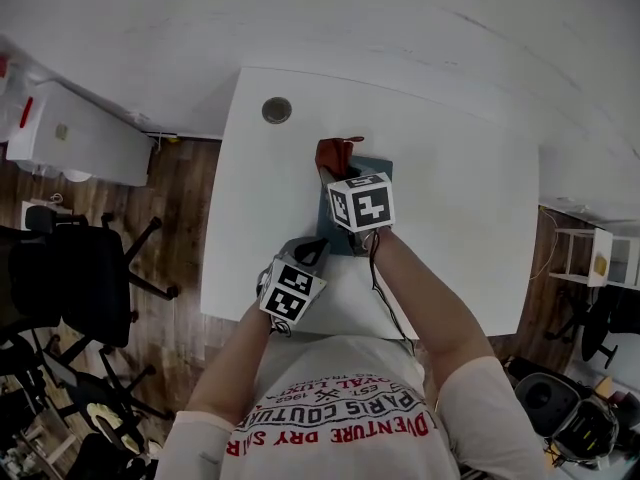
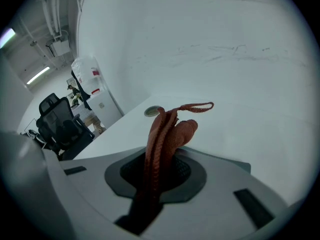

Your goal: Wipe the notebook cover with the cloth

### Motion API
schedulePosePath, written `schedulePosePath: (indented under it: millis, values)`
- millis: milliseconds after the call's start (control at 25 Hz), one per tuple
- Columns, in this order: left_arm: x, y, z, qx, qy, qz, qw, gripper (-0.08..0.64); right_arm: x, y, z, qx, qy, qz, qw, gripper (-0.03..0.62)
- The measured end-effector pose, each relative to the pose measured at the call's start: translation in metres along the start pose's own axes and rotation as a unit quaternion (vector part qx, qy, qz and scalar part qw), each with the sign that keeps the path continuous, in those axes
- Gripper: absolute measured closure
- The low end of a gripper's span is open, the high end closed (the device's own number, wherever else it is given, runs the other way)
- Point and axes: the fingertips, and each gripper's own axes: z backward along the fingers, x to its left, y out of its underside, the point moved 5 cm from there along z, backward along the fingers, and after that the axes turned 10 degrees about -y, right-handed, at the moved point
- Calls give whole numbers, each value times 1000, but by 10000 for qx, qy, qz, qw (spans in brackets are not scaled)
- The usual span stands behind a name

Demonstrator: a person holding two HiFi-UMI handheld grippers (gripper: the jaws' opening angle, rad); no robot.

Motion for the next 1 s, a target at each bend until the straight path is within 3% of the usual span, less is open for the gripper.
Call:
schedulePosePath:
  millis: [200,520,1000]
  values:
    - [2,0,2,38,71,52,10000,550,-2,6,-9,439,-53,395,9982,514]
    - [4,0,1,172,132,443,9988,551,-36,15,21,589,307,72,9978,509]
    - [2,-1,1,95,-3,320,9994,551,-84,41,76,392,923,-337,9944,503]
